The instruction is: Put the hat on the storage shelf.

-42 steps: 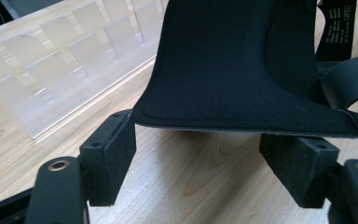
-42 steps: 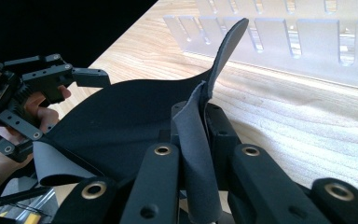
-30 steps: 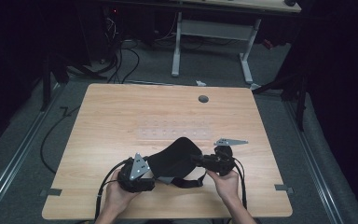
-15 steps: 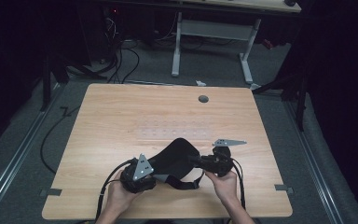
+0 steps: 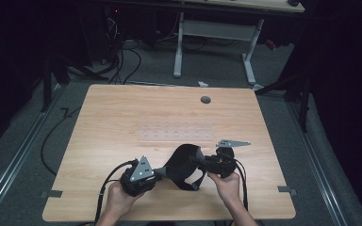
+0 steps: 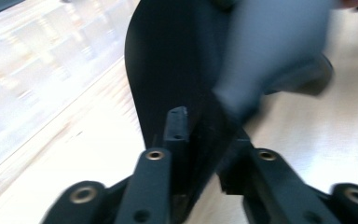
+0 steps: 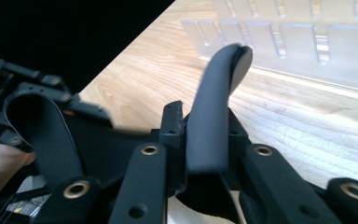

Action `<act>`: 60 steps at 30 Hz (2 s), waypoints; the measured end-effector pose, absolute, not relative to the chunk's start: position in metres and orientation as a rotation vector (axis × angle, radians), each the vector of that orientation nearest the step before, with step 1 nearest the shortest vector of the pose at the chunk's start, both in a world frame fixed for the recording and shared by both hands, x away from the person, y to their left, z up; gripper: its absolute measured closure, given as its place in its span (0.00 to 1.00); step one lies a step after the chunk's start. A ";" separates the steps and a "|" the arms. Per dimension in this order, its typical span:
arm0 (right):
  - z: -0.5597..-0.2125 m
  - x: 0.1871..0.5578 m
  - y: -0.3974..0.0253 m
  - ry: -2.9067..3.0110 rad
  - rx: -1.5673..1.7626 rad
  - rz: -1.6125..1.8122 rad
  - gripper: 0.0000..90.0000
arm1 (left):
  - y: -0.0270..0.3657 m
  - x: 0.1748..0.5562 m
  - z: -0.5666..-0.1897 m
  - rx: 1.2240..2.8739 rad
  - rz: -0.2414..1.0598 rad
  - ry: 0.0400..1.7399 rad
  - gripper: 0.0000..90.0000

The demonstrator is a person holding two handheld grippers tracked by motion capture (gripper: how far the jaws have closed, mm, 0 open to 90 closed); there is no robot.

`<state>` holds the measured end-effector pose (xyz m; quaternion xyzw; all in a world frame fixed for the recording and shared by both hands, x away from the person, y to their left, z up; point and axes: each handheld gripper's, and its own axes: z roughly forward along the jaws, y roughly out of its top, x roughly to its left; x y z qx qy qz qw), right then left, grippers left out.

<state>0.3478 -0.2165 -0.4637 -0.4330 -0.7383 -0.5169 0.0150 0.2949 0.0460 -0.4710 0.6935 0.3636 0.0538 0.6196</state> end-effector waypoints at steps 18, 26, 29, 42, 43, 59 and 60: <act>-0.478 0.344 -0.248 -2.440 -1.527 -1.630 0.46 | 0.055 0.298 -0.462 1.534 0.046 0.882 0.96; -0.506 0.346 -0.263 -2.673 -1.790 -1.400 0.44 | 0.062 0.303 -0.459 1.490 0.045 0.921 0.96; -0.509 0.347 -0.267 -2.697 -1.843 -1.349 0.43 | 0.064 0.304 -0.458 1.484 0.048 0.928 0.96; -0.522 0.349 -0.288 -2.774 -2.035 -1.194 0.39 | 0.078 0.312 -0.449 1.403 0.076 0.964 0.96; -0.522 0.349 -0.288 -2.774 -2.035 -1.194 0.39 | 0.079 0.313 -0.448 1.400 0.079 0.968 0.96; -0.531 0.350 -0.291 -2.759 -2.056 -1.161 0.37 | 0.093 0.330 -0.430 1.309 0.128 1.007 0.96; -0.531 0.350 -0.291 -2.758 -2.056 -1.161 0.37 | 0.094 0.331 -0.429 1.300 0.130 1.010 0.96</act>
